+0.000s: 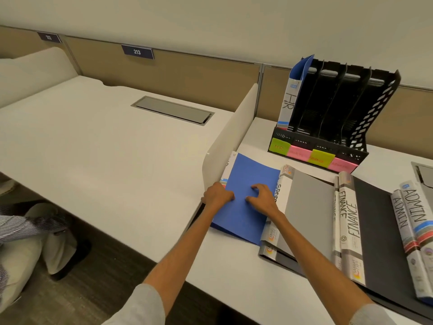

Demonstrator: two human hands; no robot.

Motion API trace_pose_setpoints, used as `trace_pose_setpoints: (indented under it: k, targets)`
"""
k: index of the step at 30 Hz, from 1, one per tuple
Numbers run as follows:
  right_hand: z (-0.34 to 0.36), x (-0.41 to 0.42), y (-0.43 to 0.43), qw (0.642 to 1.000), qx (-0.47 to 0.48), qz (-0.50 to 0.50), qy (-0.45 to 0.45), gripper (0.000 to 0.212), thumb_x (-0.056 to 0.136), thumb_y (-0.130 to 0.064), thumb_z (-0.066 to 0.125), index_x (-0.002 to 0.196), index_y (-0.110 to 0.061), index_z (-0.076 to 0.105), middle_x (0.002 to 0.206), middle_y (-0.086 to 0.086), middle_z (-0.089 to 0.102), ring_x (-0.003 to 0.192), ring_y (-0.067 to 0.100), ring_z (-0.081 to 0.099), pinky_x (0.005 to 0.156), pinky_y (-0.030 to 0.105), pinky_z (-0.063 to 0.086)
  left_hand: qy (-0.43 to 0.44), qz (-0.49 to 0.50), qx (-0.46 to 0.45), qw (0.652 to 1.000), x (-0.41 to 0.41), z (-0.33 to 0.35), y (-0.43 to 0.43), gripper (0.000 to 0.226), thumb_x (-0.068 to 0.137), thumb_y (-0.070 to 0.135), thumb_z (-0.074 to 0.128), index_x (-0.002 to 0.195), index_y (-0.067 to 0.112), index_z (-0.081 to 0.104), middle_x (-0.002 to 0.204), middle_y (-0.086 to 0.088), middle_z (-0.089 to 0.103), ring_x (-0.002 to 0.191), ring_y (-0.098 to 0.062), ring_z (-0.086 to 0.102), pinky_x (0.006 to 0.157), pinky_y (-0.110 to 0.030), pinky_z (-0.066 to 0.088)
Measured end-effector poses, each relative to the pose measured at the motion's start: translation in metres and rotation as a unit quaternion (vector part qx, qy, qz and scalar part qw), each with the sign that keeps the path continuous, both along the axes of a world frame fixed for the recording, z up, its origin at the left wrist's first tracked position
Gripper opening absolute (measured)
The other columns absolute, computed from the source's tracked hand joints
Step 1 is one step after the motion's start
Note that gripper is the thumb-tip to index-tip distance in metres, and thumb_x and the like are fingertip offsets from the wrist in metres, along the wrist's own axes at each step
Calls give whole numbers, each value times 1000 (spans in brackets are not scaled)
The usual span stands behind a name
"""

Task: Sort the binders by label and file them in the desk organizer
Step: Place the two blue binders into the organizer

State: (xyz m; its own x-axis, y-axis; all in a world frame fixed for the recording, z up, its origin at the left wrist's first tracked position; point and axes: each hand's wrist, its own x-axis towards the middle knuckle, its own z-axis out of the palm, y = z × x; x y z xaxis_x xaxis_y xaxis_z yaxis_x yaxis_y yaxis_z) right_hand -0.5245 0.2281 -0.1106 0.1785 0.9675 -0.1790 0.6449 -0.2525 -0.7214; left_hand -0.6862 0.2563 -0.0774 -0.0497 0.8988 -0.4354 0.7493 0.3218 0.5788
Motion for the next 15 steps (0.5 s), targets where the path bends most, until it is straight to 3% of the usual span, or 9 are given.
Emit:
trace_pose_setpoints:
  k: [2, 5, 7, 9, 13, 15]
  targets:
    - [1, 1, 1, 1000, 2, -12, 12, 52, 87, -19, 69, 134, -5, 50, 140, 12, 46, 128, 24, 46, 105, 33, 38, -64, 15, -26, 997, 1, 5, 5, 31, 79, 30, 71, 94, 12, 51, 91, -3, 57, 82, -23, 57, 71, -31, 46]
    - [7, 4, 5, 998, 11, -39, 48, 51, 90, -25, 68, 133, -4, 52, 140, 12, 48, 127, 25, 47, 106, 35, 39, -194, 62, -69, 977, -4, 17, 13, 34, 80, 26, 72, 105, 4, 62, 92, -9, 67, 79, -26, 65, 78, -34, 54]
    - [16, 7, 9, 995, 23, -58, 73, 50, 90, -28, 68, 132, -5, 53, 139, 12, 50, 127, 27, 49, 106, 38, 41, -246, 59, -70, 965, -5, 29, 16, 43, 77, 28, 73, 112, 4, 64, 91, -10, 72, 73, -25, 69, 69, -31, 56]
    - [28, 9, 15, 992, 45, -76, 90, 47, 91, -31, 66, 130, -6, 55, 136, 11, 53, 124, 27, 51, 105, 40, 44, -271, 53, -55, 959, -1, 44, 18, 49, 70, 31, 75, 110, 7, 65, 90, -9, 74, 71, -24, 71, 62, -28, 56]
    - [66, 16, 31, 982, 78, -108, 130, 46, 94, -42, 59, 128, -11, 55, 133, 8, 55, 118, 24, 54, 95, 36, 47, -276, 44, 21, 960, 22, 85, 22, 55, 54, 35, 77, 102, 11, 67, 90, -9, 74, 78, -28, 73, 74, -39, 60]
    - [89, 22, 37, 971, 95, -135, 176, 44, 94, -47, 56, 123, -14, 57, 128, 5, 58, 114, 23, 55, 93, 43, 51, -247, 26, 80, 965, 35, 109, 23, 45, 54, 39, 77, 91, 16, 65, 84, -5, 73, 69, -22, 72, 64, -31, 60]
